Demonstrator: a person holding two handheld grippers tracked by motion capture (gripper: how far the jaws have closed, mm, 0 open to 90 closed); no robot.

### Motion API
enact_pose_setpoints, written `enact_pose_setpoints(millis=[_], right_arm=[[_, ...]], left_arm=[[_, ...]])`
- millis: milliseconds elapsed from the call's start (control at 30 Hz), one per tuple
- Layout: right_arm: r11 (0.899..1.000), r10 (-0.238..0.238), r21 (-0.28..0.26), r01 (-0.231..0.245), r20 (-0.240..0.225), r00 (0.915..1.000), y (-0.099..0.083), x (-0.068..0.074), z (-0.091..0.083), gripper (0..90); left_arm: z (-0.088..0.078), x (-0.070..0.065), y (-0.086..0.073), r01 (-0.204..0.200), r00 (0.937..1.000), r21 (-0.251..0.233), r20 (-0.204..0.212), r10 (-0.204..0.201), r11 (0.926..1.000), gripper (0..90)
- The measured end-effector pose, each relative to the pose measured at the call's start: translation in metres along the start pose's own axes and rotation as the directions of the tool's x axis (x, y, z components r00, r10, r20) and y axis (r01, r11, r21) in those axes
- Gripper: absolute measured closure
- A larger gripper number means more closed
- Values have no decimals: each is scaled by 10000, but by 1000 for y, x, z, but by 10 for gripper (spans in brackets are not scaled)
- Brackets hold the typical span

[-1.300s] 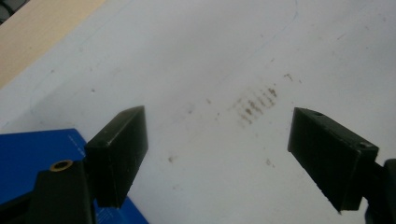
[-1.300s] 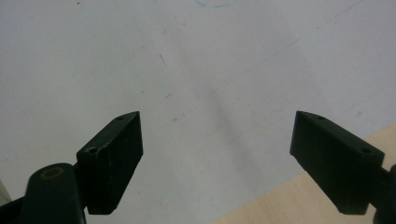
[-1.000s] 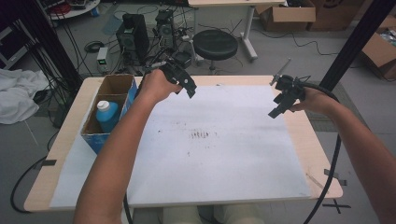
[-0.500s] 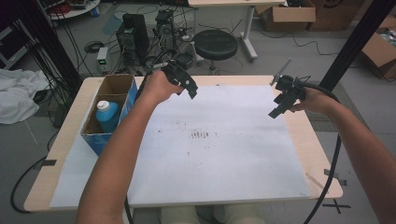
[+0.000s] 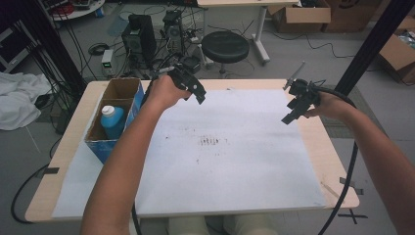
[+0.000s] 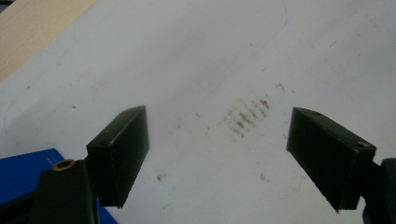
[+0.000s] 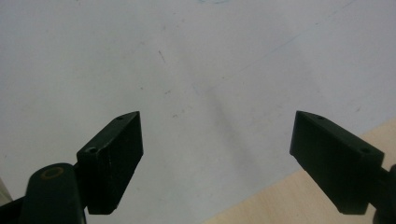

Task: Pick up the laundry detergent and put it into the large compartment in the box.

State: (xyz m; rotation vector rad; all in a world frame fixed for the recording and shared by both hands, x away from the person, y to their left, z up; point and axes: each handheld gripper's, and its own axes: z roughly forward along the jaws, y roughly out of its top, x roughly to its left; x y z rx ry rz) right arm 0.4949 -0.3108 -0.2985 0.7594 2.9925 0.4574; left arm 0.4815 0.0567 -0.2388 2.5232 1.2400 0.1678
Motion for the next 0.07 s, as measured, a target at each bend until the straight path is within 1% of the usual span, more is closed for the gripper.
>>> enact_pose_setpoints(millis=[67], right_arm=[[10000,-5,-6,5,2,10000,0,0,0,170]], left_arm=[[0,0,0,-4,10000,4,8,4,10000,219]])
